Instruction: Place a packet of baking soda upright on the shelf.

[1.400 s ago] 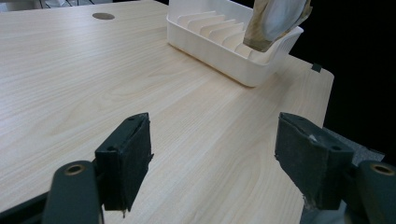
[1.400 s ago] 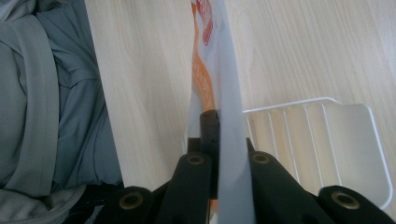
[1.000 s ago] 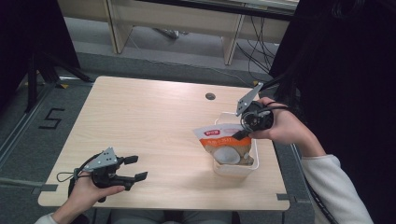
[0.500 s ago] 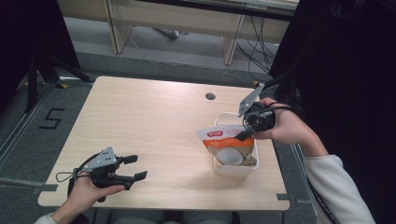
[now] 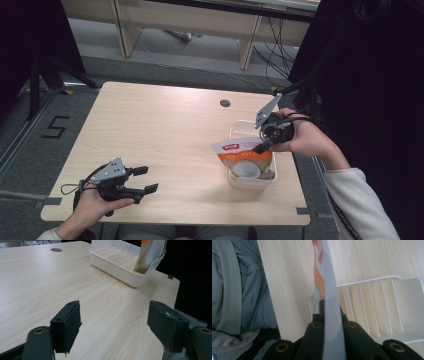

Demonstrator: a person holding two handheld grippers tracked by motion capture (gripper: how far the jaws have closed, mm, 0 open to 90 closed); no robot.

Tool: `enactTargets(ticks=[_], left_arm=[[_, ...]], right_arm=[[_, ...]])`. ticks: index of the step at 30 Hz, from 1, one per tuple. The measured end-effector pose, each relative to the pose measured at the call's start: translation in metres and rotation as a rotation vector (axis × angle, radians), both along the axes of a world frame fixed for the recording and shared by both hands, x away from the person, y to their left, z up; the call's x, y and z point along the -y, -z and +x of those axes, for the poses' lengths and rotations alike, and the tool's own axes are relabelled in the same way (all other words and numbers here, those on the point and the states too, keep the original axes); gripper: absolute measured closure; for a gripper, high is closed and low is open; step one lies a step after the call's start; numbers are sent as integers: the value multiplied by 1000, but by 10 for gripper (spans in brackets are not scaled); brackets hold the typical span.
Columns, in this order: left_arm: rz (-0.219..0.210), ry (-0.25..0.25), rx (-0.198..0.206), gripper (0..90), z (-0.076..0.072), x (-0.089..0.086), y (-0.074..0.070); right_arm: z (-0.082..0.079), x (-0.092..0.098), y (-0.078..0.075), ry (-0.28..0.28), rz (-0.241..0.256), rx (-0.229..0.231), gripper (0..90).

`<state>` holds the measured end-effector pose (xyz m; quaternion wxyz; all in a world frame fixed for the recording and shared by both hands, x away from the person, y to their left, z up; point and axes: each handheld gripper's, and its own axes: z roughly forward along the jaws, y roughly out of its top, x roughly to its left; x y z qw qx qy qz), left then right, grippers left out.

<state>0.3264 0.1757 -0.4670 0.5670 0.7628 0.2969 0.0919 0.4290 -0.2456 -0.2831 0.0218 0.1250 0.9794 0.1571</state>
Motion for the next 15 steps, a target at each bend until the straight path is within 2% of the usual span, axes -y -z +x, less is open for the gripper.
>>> enactTargets(ticks=[2, 3, 4, 8, 9, 10, 15], left_arm=[[3, 3, -1, 262, 0, 0, 0], [3, 2, -3, 262, 0, 0, 0], [0, 1, -6, 262, 0, 0, 0], [-3, -16, -22, 262, -1, 1, 1], [9, -1, -6, 262, 0, 1, 1], [9, -2, -11, 262, 0, 1, 1], [1, -1, -22, 262, 0, 3, 1]], right_arm=[[-2, 0, 0, 22, 6, -1, 900], [0, 0, 0, -5, 12, 0, 900], [0, 0, 1, -8, 16, 2, 900], [1, -2, 2, -5, 20, -1, 900], [1, -2, 3, -7, 19, 2, 900], [1, -3, 5, -20, 18, -1, 900], [-2, -3, 5, -7, 19, 7, 900]])
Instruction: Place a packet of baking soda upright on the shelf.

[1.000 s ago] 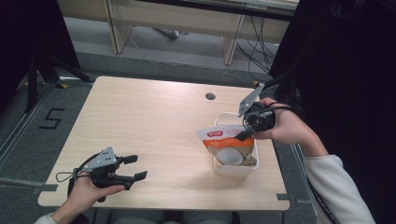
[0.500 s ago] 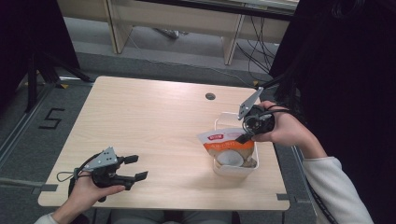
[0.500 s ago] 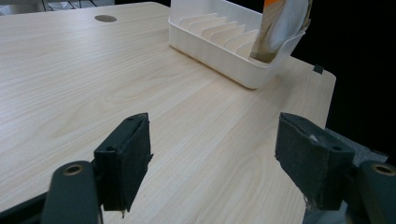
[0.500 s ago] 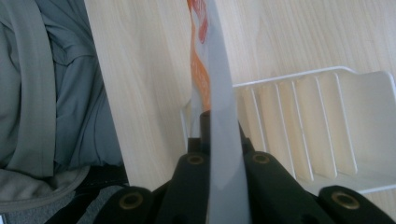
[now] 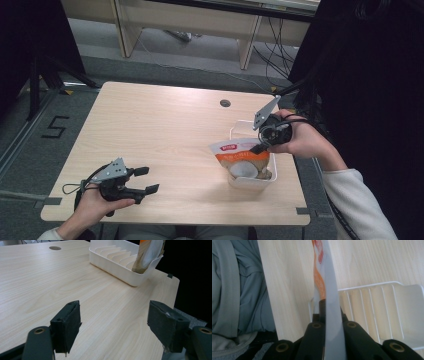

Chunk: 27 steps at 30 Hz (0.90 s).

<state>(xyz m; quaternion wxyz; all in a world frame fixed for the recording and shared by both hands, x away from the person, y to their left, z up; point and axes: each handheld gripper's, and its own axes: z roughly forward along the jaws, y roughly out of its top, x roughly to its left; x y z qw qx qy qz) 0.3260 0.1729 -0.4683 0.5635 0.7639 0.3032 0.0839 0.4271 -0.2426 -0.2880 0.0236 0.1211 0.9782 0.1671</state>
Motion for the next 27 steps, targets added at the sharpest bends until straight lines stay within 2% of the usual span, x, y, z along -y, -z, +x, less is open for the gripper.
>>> enactTargets(ticks=[1, 2, 3, 6, 9, 10, 11, 13, 14, 15, 17, 18, 19, 21, 23, 25, 26, 27], left_arm=[[-1, -1, -2, 262, 0, 0, 0], [7, -3, 3, 262, 0, 0, 0], [18, 7, 18, 262, 1, -1, 0], [5, -5, 1, 262, -1, 0, 0], [13, 5, 13, 261, 0, -1, 0], [13, 6, 13, 262, 0, -1, -1], [15, 8, 15, 262, 0, -1, -1], [10, 8, 12, 262, 0, 0, -1], [9, 7, 11, 262, 0, 0, -1], [16, 7, 12, 262, 0, 0, -1], [-2, -1, -1, 262, -1, 1, 0], [-2, -3, -3, 262, -1, 1, 0], [-4, -2, -3, 262, -1, 1, 0], [7, -7, -5, 262, -2, 1, -1], [-2, 1, -8, 261, -1, 1, 0], [0, 2, -6, 261, 0, 0, 0], [19, 11, 15, 261, 1, 0, 0], [15, 10, 11, 261, 0, 0, 0]], right_arm=[[1, 0, 0, -21, 9, 2, 900], [-2, -1, -1, 11, 1, -2, 900], [-1, -2, -1, -18, 6, 8, 900], [0, -2, -1, -16, 11, 5, 900], [2, -1, -1, -12, 12, 5, 900], [1, 0, 0, 12, 9, 2, 900], [2, 1, 1, -9, 11, 6, 900], [1, 3, 1, 19, 7, 3, 900], [2, 4, 2, -9, 4, 11, 900], [0, 5, 2, 18, -14, 3, 900], [0, 9, 3, 20, -33, 6, 900], [1, 11, 4, 1, -33, 10, 900], [0, 13, 5, 17, -40, 8, 900], [1, 18, 7, 17, -50, 5, 900], [0, 21, 8, 21, -59, 2, 900], [0, 23, 9, 33, -66, -4, 900], [-1, 24, 10, 40, -72, 1, 900], [-1, 25, 11, 49, -81, 1, 900]])
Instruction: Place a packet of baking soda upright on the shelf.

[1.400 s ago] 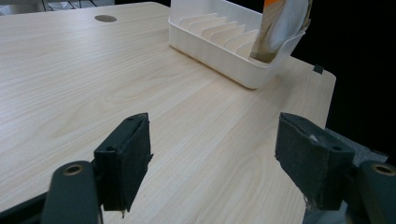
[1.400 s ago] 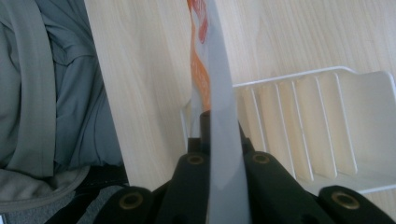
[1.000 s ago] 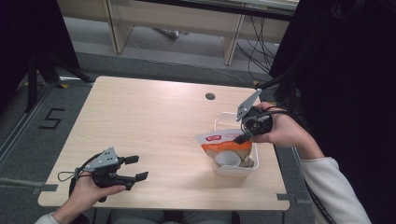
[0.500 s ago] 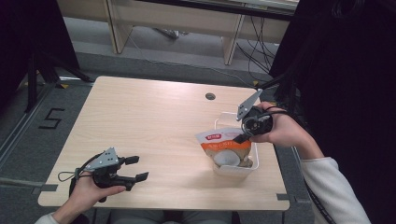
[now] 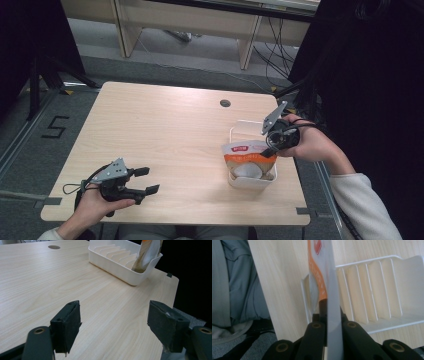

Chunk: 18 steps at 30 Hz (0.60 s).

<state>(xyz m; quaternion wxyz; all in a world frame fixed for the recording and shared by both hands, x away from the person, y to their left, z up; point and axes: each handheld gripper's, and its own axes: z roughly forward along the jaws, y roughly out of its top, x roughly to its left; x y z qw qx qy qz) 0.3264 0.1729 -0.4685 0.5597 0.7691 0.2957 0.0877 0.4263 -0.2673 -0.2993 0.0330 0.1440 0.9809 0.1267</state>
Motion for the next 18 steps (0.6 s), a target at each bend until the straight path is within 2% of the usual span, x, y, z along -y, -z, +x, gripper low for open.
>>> enactTargets(ticks=[1, 3, 4, 5, 6, 7, 11, 15, 16, 17, 18], left_arm=[[2, 2, 3, 261, 0, 0, 0], [-14, -13, -20, 261, -1, 1, 1], [-2, 2, -1, 261, 0, -1, 1], [-3, -3, -12, 261, 0, -1, 1], [-2, -6, -16, 261, 0, -1, 1], [-4, 1, -13, 261, 1, -1, 2], [-3, -1, -11, 261, 0, -1, 1], [-2, 0, -6, 261, 0, -1, 1], [-1, 1, -4, 260, 0, -1, 1], [-1, 2, -4, 260, 0, -1, 1], [0, 1, -6, 260, 0, -1, 2]], right_arm=[[0, 1, 2, 6, -3, 3, 900], [2, 1, 10, -19, 5, 5, 900], [2, 0, 14, -6, 3, 3, 900], [3, -1, 17, -23, 11, 0, 900], [2, -1, 17, -9, 14, -4, 900], [3, -2, 18, -21, 22, -6, 900], [6, -2, 16, -14, 30, -3, 900], [6, 2, 22, -2, 42, -11, 900], [7, 3, 25, -8, 41, -6, 900], [5, 5, 27, 24, 21, -7, 900], [6, 7, 30, 25, 9, -7, 900]])
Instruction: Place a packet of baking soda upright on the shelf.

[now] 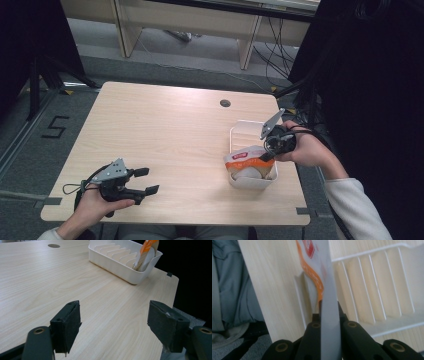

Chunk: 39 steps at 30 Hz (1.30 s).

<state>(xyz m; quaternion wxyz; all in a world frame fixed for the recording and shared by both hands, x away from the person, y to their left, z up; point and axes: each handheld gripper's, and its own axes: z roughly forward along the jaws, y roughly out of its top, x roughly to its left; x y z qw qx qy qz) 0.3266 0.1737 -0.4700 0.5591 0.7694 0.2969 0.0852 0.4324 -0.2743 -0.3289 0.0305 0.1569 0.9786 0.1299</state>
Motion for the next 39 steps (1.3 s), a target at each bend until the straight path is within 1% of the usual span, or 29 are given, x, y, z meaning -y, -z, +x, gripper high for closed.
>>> enactTargets(ticks=[1, 2, 3, 4, 6, 10, 12, 13, 16, 17, 18, 20, 21, 23, 24, 25, 26, 27, 28, 29, 30, 31, 32, 33, 34, 36, 37, 38, 39], left_arm=[[-2, -4, -7, 260, 0, 0, 0], [-4, 3, -6, 260, 0, 0, 1], [-3, 3, -6, 260, 0, 0, 1], [0, 1, -6, 261, 0, 0, 1], [10, -6, -7, 260, 0, 0, 0], [6, -1, -5, 260, 0, 0, 1], [2, 1, -5, 259, 0, 0, 1], [4, -2, -6, 259, 0, 0, 1], [-2, 1, -10, 259, 0, 1, 1], [-3, 0, -11, 259, -1, 1, 1], [-8, -1, -13, 259, -1, 2, 2], [4, 2, -13, 259, -2, 2, 2], [-5, -1, -24, 259, -2, 3, 3], [-8, -6, -30, 259, -3, 4, 3], [-11, -3, -32, 258, -3, 4, 3], [-9, -4, -33, 259, -3, 4, 3], [-6, -3, -33, 258, -3, 4, 3], [0, -8, -33, 258, -3, 4, 3], [-1, -7, -33, 259, -3, 4, 3], [-1, -7, -33, 259, -3, 4, 3], [-1, -7, -33, 258, -3, 3, 4], [0, -7, -34, 258, -3, 3, 4], [1, -6, -34, 258, -3, 3, 4], [4, -4, -33, 258, -3, 3, 4], [4, -4, -33, 258, -4, 3, 4], [9, 0, -33, 258, -5, 3, 4], [5, -1, -34, 258, -6, 3, 5], [11, 17, -18, 257, -5, 2, 5], [3, 5, -36, 258, -6, 3, 5]], right_arm=[[1, 2, 3, 0, -11, 0, 900], [0, 4, 5, 26, -15, -8, 900], [2, 6, 8, 12, -10, -10, 900], [2, 8, 10, 28, -10, -17, 900], [3, 11, 11, 28, -10, -22, 900], [2, 14, 13, 61, -9, -32, 891], [1, 13, 12, 76, -12, -21, 809], [-2, 11, 10, 123, 7, -9, 759], [-6, 9, 2, 124, 90, 17, 624], [-8, 6, 0, 126, 95, 56, 580], [-10, 4, -2, 125, 100, 64, 570], [-13, -2, -5, 112, 118, 70, 553], [-15, -5, -6, 107, 134, 84, 538], [-16, -12, -9, 76, 195, 122, 496], [-18, -16, -12, 96, 214, 129, 490], [-17, -20, -12, 71, 237, 148, 485], [-18, -24, -14, 76, 248, 157, 477], [-18, -29, -14, 52, 252, 163, 472], [-18, -34, -15, 34, 257, 168, 466], [-21, -40, -15, 50, 261, 155, 461], [-21, -46, -14, 13, 269, 168, 460], [-24, -53, -14, 13, 274, 163, 458], [-23, -58, -14, -16, 278, 167, 459], [-26, -64, -13, -10, 287, 174, 460], [-27, -70, -13, -40, 300, 189, 460], [-31, -83, -12, -80, 347, 190, 463], [-33, -87, -12, -86, 362, 184, 463], [-36, -92, -11, -103, 376, 172, 462], [-38, -98, -9, -120, 379, 169, 462]])
